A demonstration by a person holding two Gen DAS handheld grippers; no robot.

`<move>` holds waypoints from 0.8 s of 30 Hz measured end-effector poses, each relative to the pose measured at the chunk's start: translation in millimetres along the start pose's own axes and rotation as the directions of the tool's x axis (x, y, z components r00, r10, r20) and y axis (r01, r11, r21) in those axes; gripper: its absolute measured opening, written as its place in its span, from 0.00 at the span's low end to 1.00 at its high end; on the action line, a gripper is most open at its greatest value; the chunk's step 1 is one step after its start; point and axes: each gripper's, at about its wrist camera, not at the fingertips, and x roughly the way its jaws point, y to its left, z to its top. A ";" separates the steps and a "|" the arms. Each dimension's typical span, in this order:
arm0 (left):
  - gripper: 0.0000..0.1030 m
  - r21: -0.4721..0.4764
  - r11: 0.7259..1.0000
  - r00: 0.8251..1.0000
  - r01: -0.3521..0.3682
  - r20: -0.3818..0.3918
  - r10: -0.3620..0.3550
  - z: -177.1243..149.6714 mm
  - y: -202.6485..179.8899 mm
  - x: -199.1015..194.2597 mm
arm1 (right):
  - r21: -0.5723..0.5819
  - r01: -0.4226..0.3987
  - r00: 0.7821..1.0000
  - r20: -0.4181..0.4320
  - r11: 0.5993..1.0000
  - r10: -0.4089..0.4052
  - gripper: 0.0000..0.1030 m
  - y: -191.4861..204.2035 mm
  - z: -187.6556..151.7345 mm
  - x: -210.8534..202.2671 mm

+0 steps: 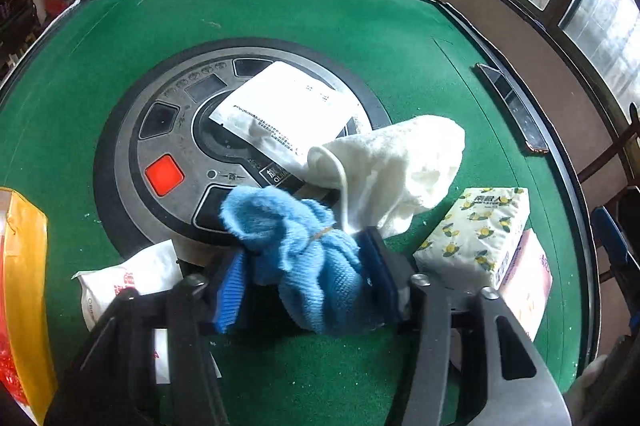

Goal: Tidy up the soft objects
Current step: 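Lift the blue towel with the left gripper while the right moves toward the lemon-print tissue pack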

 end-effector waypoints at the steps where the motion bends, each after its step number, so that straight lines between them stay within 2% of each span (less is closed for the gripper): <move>1: 0.40 -0.004 1.000 1.000 0.018 0.005 -0.018 -2.5 1.7 -5.1 | 0.000 0.004 1.000 -0.002 1.000 -0.004 0.88 -0.2 -0.3 0.5; 4: 0.40 -0.008 0.998 0.998 0.058 0.040 -0.057 -11.2 7.1 -27.5 | 0.001 0.008 1.000 -0.007 1.000 -0.007 0.88 1.5 -1.4 0.2; 6: 0.40 0.019 0.998 0.997 0.056 0.059 -0.057 -20.0 7.4 -43.9 | 0.003 0.010 1.000 -0.012 1.000 -0.010 0.88 1.0 -1.5 1.6; 13: 0.40 0.038 0.994 0.993 0.107 0.046 -0.109 -66.4 20.6 -90.1 | 0.011 0.021 0.999 -0.033 1.000 -0.020 0.87 -2.2 -2.3 7.8; 17: 0.40 0.042 0.996 0.996 0.076 0.033 -0.078 -88.1 26.0 -93.7 | 0.019 0.018 0.999 -0.048 1.000 -0.017 0.87 -4.2 -4.0 10.8; 21: 0.40 0.030 0.998 0.999 0.049 0.017 -0.050 -99.3 30.0 -81.0 | 0.022 0.016 0.998 -0.061 1.000 -0.015 0.87 -6.1 -5.7 13.7; 24: 0.41 0.024 0.998 0.998 0.056 0.001 -0.056 -102.3 28.2 -71.4 | 0.032 0.006 0.997 -0.072 0.999 -0.004 0.87 -9.3 -7.3 16.3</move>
